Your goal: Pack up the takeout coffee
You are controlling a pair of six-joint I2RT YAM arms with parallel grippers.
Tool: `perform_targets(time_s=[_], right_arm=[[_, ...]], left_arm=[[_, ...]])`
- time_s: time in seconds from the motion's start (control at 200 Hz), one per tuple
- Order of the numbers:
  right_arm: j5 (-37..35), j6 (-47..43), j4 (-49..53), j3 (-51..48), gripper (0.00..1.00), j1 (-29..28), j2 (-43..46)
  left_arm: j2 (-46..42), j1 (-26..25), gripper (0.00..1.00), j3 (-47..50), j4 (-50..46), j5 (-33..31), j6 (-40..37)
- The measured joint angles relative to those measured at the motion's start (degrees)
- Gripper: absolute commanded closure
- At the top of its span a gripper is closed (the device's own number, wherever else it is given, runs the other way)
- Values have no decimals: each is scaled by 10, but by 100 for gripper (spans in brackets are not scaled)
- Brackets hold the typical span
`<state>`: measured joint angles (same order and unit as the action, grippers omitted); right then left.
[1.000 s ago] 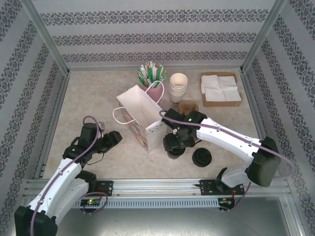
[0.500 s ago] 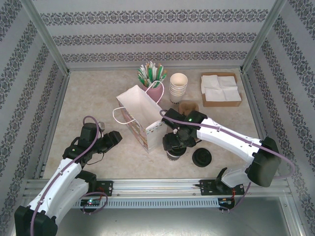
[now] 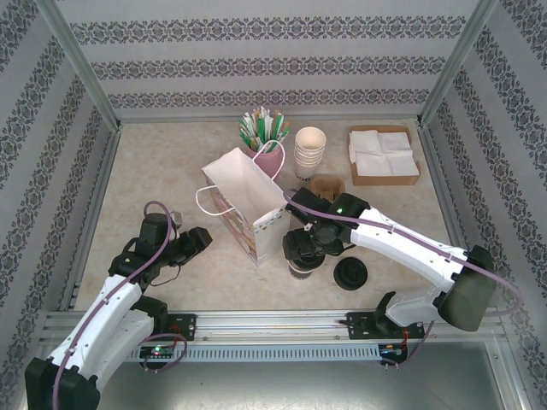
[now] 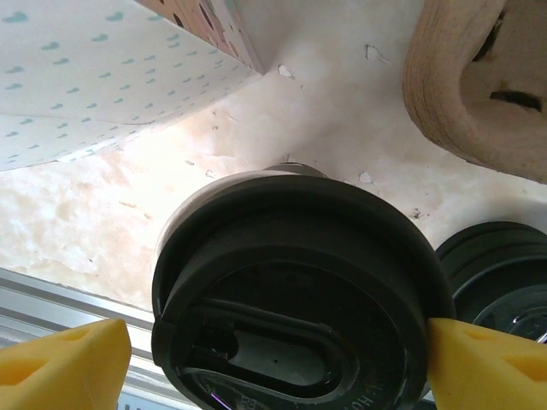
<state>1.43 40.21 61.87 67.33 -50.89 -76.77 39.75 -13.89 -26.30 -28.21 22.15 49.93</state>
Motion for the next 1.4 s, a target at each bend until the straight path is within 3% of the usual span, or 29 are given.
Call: perform_targets(time_s=[0.46,1.399], right_arm=[[-51,0,-23,-42,10,-52,50],[-66,13,-69,-57,13,-52,52]], left_arm=[[0,0,40,-2,-10,-4,0],[-9,0,40,-2,-10,-4,0]])
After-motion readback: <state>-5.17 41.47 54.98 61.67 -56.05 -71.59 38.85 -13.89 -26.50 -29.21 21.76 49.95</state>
